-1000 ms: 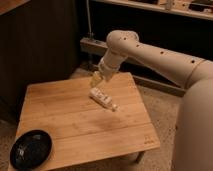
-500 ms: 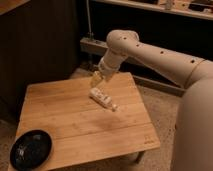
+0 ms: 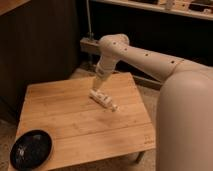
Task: Place the bottle in the ceramic bowl
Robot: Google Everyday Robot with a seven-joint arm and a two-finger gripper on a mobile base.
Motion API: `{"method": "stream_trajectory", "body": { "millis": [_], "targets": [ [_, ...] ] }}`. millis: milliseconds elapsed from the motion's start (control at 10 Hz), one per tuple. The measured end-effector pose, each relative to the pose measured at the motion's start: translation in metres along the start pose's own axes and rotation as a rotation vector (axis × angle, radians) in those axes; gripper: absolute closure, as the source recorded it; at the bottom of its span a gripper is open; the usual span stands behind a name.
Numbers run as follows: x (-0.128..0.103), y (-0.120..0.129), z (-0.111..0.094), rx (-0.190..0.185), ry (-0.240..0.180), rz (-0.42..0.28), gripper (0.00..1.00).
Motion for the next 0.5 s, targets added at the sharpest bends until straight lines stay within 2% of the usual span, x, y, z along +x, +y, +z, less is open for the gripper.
{"method": "stream_trajectory", "body": {
  "millis": [200, 500],
  "targets": [
    [0.013, -0.021, 0.013, 0.069, 0.02, -0.003, 0.35],
    [0.022, -0.031, 0.031, 0.122, 0.032, -0.008, 0.35]
  ]
}}
